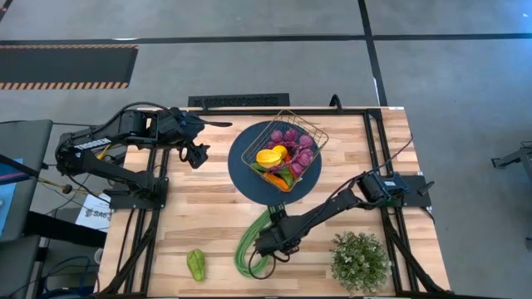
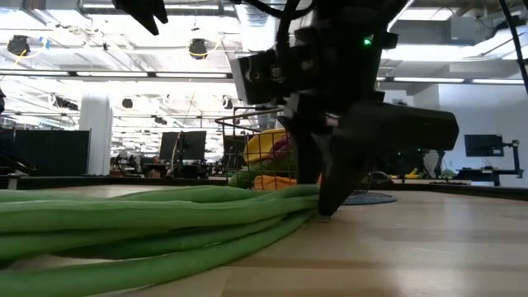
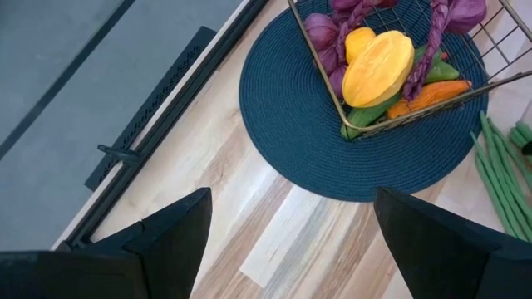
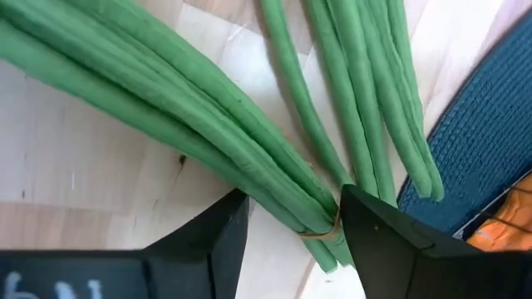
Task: Build produce basket
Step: Put the string beans into the wire basket
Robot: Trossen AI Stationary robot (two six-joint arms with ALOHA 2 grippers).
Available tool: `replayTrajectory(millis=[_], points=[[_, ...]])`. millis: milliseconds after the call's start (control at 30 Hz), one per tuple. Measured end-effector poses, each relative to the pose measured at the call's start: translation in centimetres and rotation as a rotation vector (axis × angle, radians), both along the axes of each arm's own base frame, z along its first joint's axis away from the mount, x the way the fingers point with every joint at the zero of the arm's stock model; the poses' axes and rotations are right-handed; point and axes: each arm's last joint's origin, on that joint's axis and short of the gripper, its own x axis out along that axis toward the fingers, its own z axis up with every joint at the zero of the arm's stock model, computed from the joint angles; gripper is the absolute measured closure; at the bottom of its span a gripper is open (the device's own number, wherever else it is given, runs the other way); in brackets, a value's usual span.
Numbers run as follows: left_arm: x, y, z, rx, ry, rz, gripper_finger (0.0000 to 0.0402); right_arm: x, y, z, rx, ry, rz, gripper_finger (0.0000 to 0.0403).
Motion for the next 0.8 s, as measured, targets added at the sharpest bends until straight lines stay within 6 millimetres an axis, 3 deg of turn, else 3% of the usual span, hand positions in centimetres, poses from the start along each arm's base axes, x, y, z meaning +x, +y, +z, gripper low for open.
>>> replayTrajectory(millis=[267,600,800], points=[[0.0,0.0,0.0,-0.001,-0.001,0.003,0.0079,1.3,0.1,2.0,-0.076,-0.088,0.087,0.0201],[0.0,0.0,0.0,-0.002,-0.002,0.003,0.0079,3.1,-2.4,2.1,-0.024,-0.127,0.072,0.0200],[0.0,0.0,0.0,-0.010,0.000,-0.003,0.0079,3.8,-4.1,1.9,0.167,-0.088,0.054,0.0202]])
